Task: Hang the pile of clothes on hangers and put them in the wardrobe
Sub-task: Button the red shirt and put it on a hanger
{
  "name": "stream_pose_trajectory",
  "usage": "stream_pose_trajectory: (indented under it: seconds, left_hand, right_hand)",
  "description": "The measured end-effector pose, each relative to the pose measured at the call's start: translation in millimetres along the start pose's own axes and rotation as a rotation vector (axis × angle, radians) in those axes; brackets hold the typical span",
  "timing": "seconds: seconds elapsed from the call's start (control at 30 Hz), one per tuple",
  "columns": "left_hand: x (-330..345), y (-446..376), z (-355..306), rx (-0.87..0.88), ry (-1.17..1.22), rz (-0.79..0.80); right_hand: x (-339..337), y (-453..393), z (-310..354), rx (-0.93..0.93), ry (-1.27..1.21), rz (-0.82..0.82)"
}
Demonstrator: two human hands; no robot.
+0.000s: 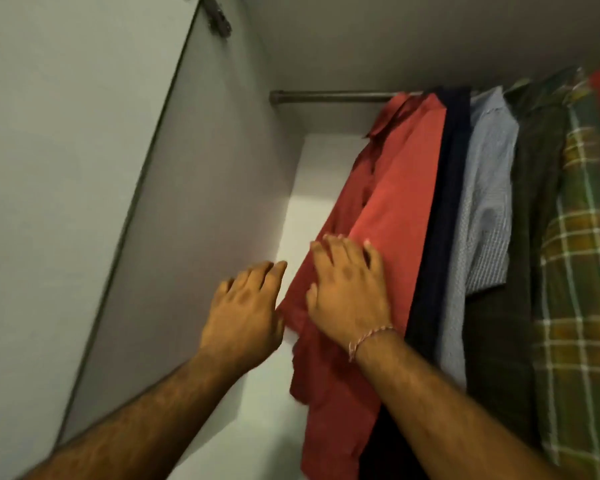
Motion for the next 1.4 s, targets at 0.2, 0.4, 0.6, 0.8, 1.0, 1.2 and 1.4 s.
stream_pose_trajectory:
  seconds: [0.2, 0.4, 0.6, 0.8, 1.0, 1.2, 1.4]
  left_hand:
    - [-38, 231, 79, -0.178, -0.119, 0.202]
    - [-158, 460, 161, -0.399, -0.202, 0.365]
    - [-343, 665, 252, -0.734, -0.272, 0.392]
    - [-541, 832, 311, -1.094, -0.459, 0.387]
    - [-722, 935, 334, -1.442, -0.674, 0.258]
    - [-843, 1009, 352, -1.691, -0.836, 0.153]
    - [-901, 1070, 396, -1.852, -0.907, 0.119]
  right_hand:
    - [7, 179, 161, -0.069, -0.414, 0.260]
    - [-60, 309, 365, -0.259, -0.742, 0.483]
    - [-188, 382, 620, -0.488, -1.062, 0.582]
    - [-337, 421, 851, -0.707, -1.257, 0.765]
    - [-473, 444, 1006, -0.987, -1.402, 0.858]
    - [-565, 461, 1135, -1.212, -1.484, 0.868]
    - [-613, 497, 1267, -1.428, -1.476, 0.925]
Point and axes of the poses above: each hand's wrist, its own y-axis away from the middle knuckle, its own x-axis out of the palm, z = x × y, the point moved 7 cm from there along -y, towards the middle knuckle, and after that the axes turned 2 degrees about -y, right-handed, at the moved point
